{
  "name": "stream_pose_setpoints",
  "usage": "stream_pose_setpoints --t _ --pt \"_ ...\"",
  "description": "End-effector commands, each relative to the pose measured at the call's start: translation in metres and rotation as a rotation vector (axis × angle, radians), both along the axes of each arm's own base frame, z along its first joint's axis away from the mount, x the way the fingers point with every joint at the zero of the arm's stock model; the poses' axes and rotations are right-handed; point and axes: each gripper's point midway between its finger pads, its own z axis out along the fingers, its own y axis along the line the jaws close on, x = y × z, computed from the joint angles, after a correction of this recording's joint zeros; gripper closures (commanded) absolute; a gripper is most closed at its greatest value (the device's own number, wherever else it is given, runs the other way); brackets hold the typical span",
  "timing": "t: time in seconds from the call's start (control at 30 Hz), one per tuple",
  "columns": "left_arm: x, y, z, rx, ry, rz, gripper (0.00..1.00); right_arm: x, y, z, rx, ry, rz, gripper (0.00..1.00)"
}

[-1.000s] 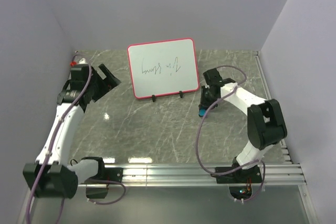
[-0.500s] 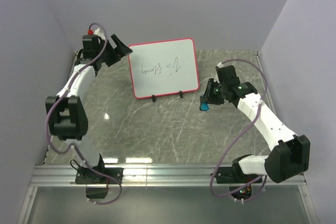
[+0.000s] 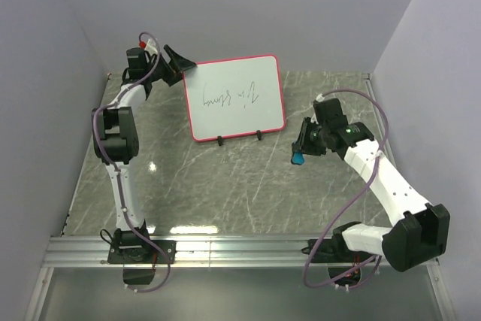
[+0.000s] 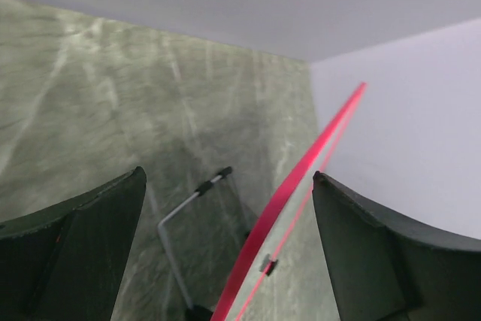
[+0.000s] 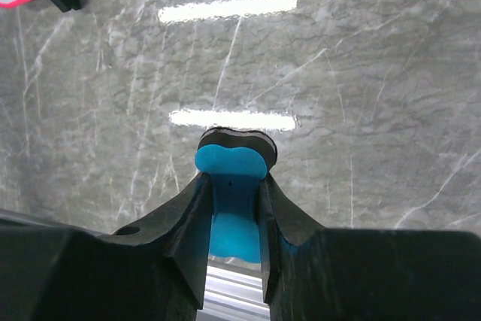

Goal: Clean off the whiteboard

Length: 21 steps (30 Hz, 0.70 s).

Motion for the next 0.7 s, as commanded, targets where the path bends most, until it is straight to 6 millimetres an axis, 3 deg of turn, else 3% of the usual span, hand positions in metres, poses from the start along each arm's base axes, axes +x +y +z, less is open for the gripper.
stream_pose_setpoints --t 0.0,0.07,0.23,0.27,0.33,0.37,0.4,0.47,0.6,0.67 --pt "-0.007 -0.03 0.042 -0.102 -0.129 -0.187 0.03 0.007 -0.004 -0.007 -0.019 0.005 -0.009 1.0" --pt "-0.015 -0.036 0.038 -0.116 -0.125 -0.232 0.06 0.01 -0.001 -0.013 -0.025 0.027 -0.002 1.0" --pt "-0.043 -0.044 0.014 -0.104 -0.074 -0.269 0.28 0.022 0.004 -0.014 -0.021 0.022 0.011 1.0" --pt "-0.049 -0.046 0.018 -0.1 -0.088 -0.275 0.31 0.025 0.004 -0.012 -0.023 0.017 0.01 1.0" --pt "-0.062 -0.047 0.002 -0.099 -0.047 -0.277 0.39 0.026 0.004 -0.013 -0.027 0.02 0.015 1.0" --pt "-0.068 -0.051 0.005 -0.096 -0.056 -0.285 0.48 0.028 0.006 -0.012 -0.023 0.014 0.019 1.0" --pt "-0.074 -0.05 -0.006 -0.091 -0.03 -0.281 0.54 0.027 0.006 -0.013 -0.022 0.019 0.022 1.0" --pt "-0.08 -0.051 -0.007 -0.077 -0.018 -0.269 0.94 0.027 0.008 -0.011 -0.012 0.015 0.026 1.0" --pt "-0.101 -0.048 -0.019 -0.036 0.024 -0.252 1.0 0.027 0.01 -0.007 0.004 -0.001 0.034 1.0" --pt "-0.119 -0.061 -0.019 -0.014 0.023 -0.274 1.0 0.028 0.012 -0.004 0.018 -0.008 0.039 1.0"
